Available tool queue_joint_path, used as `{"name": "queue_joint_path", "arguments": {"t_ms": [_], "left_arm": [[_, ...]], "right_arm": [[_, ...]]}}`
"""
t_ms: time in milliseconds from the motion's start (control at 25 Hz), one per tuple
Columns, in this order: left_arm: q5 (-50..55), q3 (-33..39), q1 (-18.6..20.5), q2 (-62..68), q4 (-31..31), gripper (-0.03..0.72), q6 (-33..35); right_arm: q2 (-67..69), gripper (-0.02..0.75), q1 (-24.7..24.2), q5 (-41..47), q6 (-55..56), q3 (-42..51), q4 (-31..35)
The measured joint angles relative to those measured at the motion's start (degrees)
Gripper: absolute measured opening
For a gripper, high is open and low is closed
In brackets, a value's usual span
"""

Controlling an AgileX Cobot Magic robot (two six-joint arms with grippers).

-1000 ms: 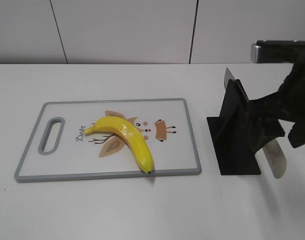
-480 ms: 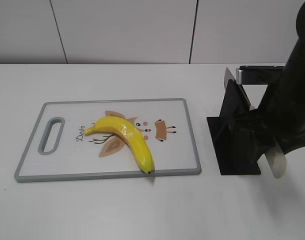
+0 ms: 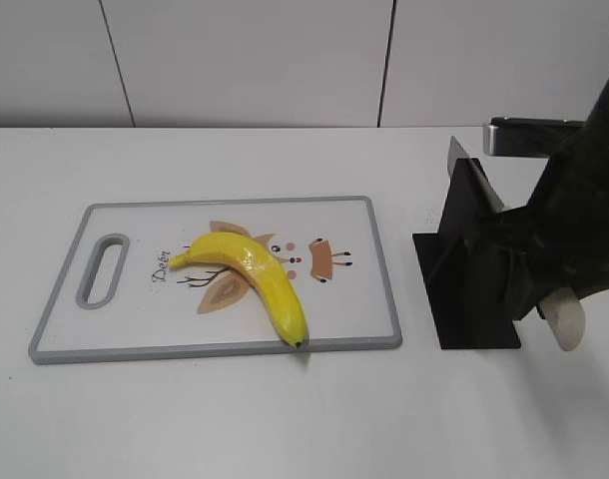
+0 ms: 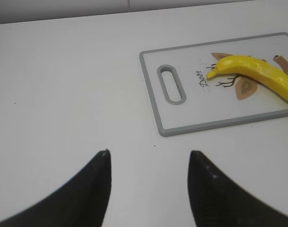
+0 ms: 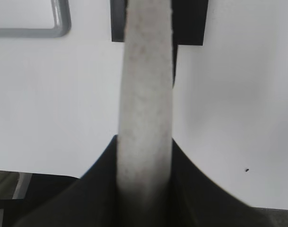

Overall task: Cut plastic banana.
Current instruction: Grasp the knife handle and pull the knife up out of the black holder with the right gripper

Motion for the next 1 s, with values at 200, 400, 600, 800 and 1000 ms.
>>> {"name": "queue_joint_path", "arguments": {"t_ms": [200, 400, 600, 800, 1000], "left_arm": [[0.0, 0.0, 0.0, 0.0, 0.0, 0.489, 0.0], [0.0, 0.0, 0.0, 0.0, 0.0, 0.489, 0.0], [-0.11, -0.05, 0.0, 0.0, 0.18, 0.489, 0.0], [-0.25, -0.59, 0.0, 0.51, 0.19, 0.489, 0.26], [-2.14, -3.38, 0.0, 8.09, -2.59, 0.489, 7.73]], "right_arm": [[-5.2, 0.17, 0.0, 1.44, 0.07, -0.06, 0.32], [-10.18, 0.17, 0.0, 2.06, 0.15, -1.75, 0.51], [-12.94, 0.17, 0.0, 3.76, -0.16, -6.26, 0.53], [-13.02, 0.17, 0.0, 8.31, -9.48, -11.72, 0.53], [-13.02, 0.17, 0.0, 8.69, -30.6, -14.13, 0.53]]}}
